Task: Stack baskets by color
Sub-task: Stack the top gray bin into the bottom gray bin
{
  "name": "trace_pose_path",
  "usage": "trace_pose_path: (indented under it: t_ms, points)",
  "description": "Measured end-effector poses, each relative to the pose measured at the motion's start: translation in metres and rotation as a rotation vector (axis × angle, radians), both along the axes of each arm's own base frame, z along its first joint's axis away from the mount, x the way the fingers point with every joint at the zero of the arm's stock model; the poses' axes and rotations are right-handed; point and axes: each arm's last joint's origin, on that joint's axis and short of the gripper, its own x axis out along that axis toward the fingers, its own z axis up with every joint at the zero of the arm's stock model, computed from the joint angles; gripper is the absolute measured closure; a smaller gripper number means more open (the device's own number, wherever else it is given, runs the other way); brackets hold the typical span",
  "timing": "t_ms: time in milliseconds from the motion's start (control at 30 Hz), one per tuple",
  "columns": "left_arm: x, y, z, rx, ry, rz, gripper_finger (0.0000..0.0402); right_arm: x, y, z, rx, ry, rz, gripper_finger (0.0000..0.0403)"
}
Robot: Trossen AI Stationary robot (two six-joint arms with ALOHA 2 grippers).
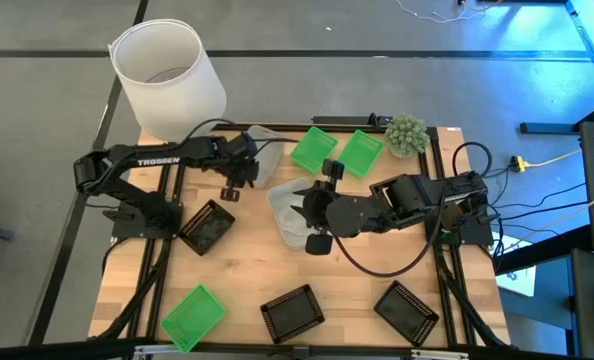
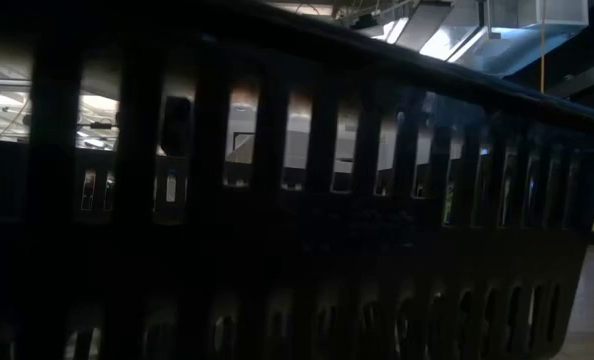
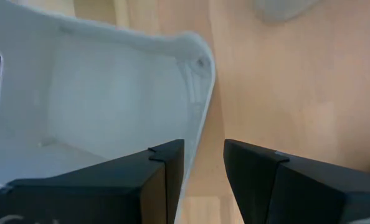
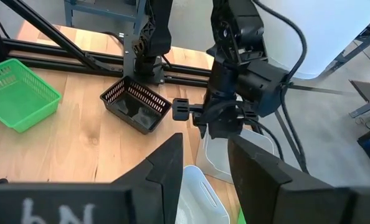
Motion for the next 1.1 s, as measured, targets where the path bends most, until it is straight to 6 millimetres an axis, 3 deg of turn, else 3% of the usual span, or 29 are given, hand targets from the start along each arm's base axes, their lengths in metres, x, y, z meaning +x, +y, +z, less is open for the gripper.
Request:
trace_pose_path:
  t_ms: [467,800,1100]
  points:
    - [0.003,0.002,-0.009,0.056,-0.010,-0.040,0.0296,0.000,0.000,0.000,-0.001,0.001,0.000,0.0276]
    - [0.017,0.008,-0.044,-0.004,0.100,-0.045,0.0301,0.000,0.000,0.000,-0.006,0.003,0.003,0.0276]
    - [0.020,0.013,-0.057,0.046,0.153,0.085,0.0394,0.000,0.000,0.000,-0.044,0.017,0.026,0.0276]
